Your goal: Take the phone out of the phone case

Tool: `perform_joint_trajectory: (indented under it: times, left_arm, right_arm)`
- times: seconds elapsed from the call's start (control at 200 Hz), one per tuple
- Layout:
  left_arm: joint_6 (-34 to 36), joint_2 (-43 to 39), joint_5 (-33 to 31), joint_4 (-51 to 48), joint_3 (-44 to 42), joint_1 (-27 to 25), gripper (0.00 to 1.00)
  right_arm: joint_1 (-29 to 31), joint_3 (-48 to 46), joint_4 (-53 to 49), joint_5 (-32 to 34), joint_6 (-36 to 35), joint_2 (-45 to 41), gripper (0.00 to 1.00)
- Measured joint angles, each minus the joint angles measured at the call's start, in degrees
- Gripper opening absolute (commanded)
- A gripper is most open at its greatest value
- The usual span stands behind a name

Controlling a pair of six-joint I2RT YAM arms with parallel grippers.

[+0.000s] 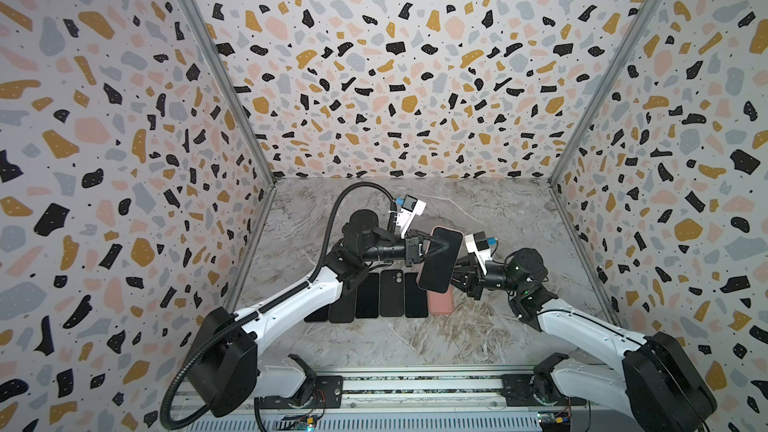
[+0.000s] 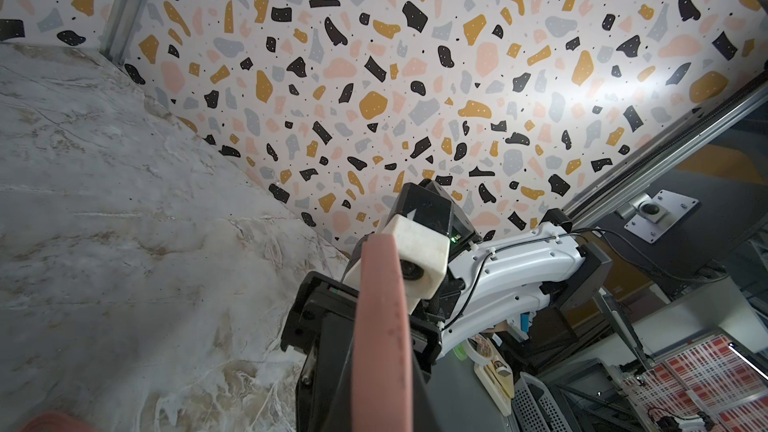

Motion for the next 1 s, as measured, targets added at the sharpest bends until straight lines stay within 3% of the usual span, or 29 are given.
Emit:
perform_joint_trajectory:
  times: [0.155,0.285,0.591,0.696,0.781,1.001]
  left_arm:
    - [-6.62,1.31,-3.28,7.76,-4.35,-0.09,0.00]
    - [-12.02,3.98,-5.73,14.91,-8.24,-1.09,0.00]
    - [-21.31,13.29,-11.30,32.13,-12.22,-3.67,0.00]
    - [-22.18,16.15,-13.46,33.99,-12.22,-4.66,0.09]
    - [-21.99,17.81,-15.45,34.60,-12.22,-5.35,0.25]
    - [-21.03,21.35,-20.37,34.18,-12.59,-6.43,0.40]
  right_arm:
    - [-0.15,-3.30,2.62,1.60,5.75,-0.74,0.03]
    - [-0.13,-7.74,2.12,4.68,10.64,-4.00,0.00]
    - [-0.35,-11.50,-11.89,13.99,15.39,-14.64,0.00]
    - [-0.81,-11.98,-15.96,15.74,15.89,-15.63,0.00]
    - [-1.25,-12.41,-17.66,16.20,16.20,-15.74,0.00]
    - [-1.25,-13.05,-17.86,15.45,16.59,-15.98,0.00]
